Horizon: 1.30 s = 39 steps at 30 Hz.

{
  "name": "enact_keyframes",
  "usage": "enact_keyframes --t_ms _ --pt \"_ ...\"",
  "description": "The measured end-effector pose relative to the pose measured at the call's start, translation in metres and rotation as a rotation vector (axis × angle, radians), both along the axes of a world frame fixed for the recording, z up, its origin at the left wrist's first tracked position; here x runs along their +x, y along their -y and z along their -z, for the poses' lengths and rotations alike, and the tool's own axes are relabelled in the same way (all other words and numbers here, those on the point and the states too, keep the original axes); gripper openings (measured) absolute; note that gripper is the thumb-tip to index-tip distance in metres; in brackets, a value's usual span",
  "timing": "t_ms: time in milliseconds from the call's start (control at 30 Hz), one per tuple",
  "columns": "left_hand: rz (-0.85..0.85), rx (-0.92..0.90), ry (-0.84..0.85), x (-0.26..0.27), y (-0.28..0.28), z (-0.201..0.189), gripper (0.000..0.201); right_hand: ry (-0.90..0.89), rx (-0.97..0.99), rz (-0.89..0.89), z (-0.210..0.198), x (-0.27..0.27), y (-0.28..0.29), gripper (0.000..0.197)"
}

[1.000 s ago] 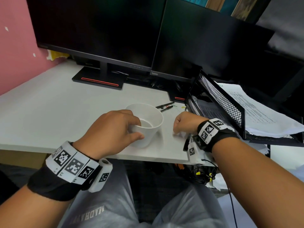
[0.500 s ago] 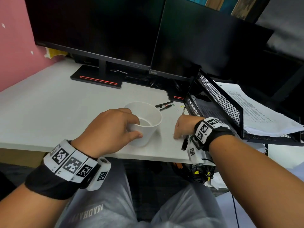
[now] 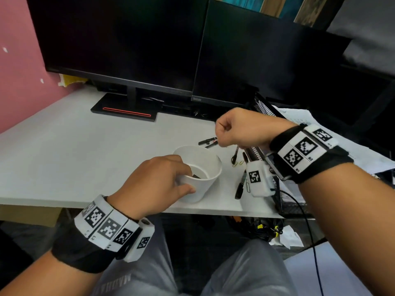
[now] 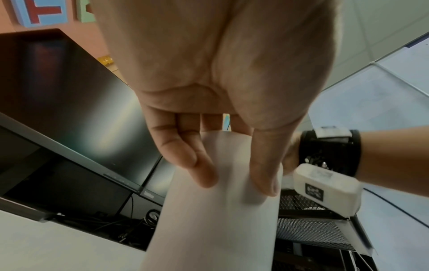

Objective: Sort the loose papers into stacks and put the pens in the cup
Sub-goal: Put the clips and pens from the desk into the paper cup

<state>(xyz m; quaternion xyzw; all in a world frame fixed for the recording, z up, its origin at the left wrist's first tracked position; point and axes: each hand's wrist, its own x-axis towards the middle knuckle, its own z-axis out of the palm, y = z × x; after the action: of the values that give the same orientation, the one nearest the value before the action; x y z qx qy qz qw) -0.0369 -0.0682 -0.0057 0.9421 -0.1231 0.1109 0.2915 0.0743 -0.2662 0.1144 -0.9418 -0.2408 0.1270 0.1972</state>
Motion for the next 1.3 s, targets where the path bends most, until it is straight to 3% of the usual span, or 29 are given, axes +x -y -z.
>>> enact_keyframes --t_ms 67,200,367,533,600,833,1067,1300 --pt "0.02 -0.009 0.001 0.0 0.007 -0.002 0.022 0.02 -0.082 -0.088 -0.006 -0.014 -0.007 0.004" --pt "0.044 -0.006 0.017 0.002 0.019 -0.005 0.018 0.03 -0.075 -0.116 -0.003 -0.021 0.002 0.025" --pt "0.06 0.018 0.027 0.006 0.021 -0.004 0.021 0.097 0.07 0.161 0.013 -0.011 0.038 0.018" --pt "0.044 0.006 0.032 0.005 0.017 -0.004 0.016 0.043 -0.484 0.228 0.064 0.002 0.063 0.02" --pt "0.046 0.007 0.027 0.005 0.017 -0.003 0.016 0.04 -0.574 0.233 0.082 0.007 0.066 0.024" --pt "0.003 -0.015 0.019 0.004 0.007 -0.002 0.015 0.04 -0.466 0.369 0.117 0.016 0.056 0.033" --pt "-0.016 -0.02 0.031 0.004 -0.001 -0.004 0.015 -0.035 -0.314 0.449 0.124 0.019 0.056 0.033" --pt "-0.045 -0.043 0.046 0.006 -0.007 -0.008 0.016 0.004 -0.284 0.399 0.126 0.03 0.056 0.014"
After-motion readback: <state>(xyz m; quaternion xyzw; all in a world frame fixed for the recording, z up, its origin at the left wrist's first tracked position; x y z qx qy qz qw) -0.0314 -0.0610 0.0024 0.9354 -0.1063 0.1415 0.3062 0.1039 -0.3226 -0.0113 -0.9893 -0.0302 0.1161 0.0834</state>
